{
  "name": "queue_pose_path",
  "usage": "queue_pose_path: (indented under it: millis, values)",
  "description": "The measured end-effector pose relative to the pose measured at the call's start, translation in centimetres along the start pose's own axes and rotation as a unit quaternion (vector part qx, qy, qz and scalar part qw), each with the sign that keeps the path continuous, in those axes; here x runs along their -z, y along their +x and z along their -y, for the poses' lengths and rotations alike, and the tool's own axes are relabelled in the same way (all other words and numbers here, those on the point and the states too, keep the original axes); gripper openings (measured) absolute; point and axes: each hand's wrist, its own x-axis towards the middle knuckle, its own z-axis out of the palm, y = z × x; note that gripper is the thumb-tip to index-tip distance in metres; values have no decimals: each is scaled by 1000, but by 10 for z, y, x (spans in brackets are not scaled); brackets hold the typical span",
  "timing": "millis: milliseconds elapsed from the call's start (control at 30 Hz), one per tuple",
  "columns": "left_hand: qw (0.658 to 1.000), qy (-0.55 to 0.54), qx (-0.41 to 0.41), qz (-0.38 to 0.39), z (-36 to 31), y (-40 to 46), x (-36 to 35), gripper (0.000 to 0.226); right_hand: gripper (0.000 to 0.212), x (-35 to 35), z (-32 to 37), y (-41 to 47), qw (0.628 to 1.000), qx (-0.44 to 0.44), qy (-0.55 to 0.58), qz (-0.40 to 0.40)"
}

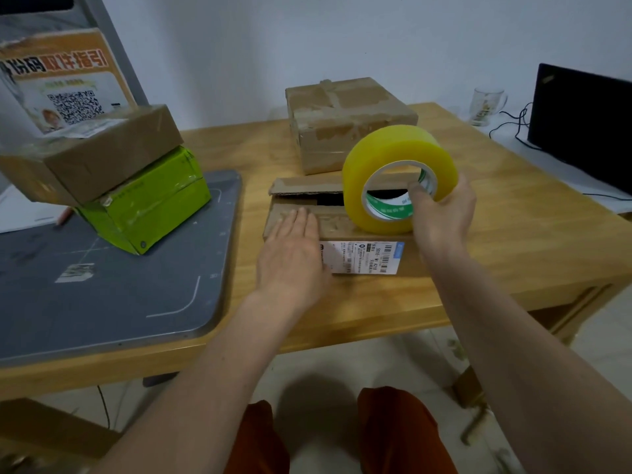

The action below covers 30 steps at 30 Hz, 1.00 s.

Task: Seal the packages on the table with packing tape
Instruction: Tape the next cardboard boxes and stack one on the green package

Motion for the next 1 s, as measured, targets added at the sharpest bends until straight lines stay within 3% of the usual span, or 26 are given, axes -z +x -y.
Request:
queue_pose_path:
  millis: [200, 433, 600, 733, 900, 1000]
  values:
    - [991, -73, -109, -1, -40, -8, 3, 78, 23, -2, 1, -1, 1000, 0, -2, -3]
    - [999, -38, -14, -7, -18, 2, 2, 81, 23, -4, 2, -2, 1000, -6, -11, 23]
    - [994, -56, -90, -16, -35, -13, 0, 84, 22, -6, 0, -3, 1000, 7, -7, 15]
    - [997, -44, -57, -14, -40, 2, -2, 85, 27, -5, 3, -2, 999, 8, -27, 28]
    - [997, -40, -59, -24, -40, -5, -5, 83, 30, 3, 18, 7, 989, 35, -89, 111]
    - [998, -29, -61, -16, -40, -3, -5, 91, 29, 8, 22, 9, 991, 36, -70, 109]
